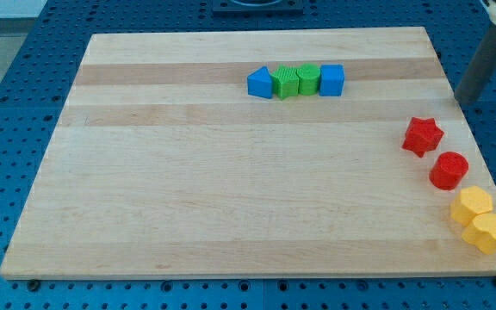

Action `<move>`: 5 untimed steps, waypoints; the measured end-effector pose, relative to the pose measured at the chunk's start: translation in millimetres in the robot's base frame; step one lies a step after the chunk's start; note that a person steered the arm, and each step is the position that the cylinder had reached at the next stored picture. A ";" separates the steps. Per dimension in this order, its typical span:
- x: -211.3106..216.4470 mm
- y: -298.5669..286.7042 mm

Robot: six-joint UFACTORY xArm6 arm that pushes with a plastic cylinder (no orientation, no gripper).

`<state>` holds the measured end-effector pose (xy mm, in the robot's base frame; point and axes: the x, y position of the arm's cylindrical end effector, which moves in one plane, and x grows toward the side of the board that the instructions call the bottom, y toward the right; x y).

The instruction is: Slide yellow heart a bit up

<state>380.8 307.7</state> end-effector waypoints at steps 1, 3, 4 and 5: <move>42.9 2.5; 115.6 13.0; 152.0 13.0; 184.3 12.8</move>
<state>565.1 320.5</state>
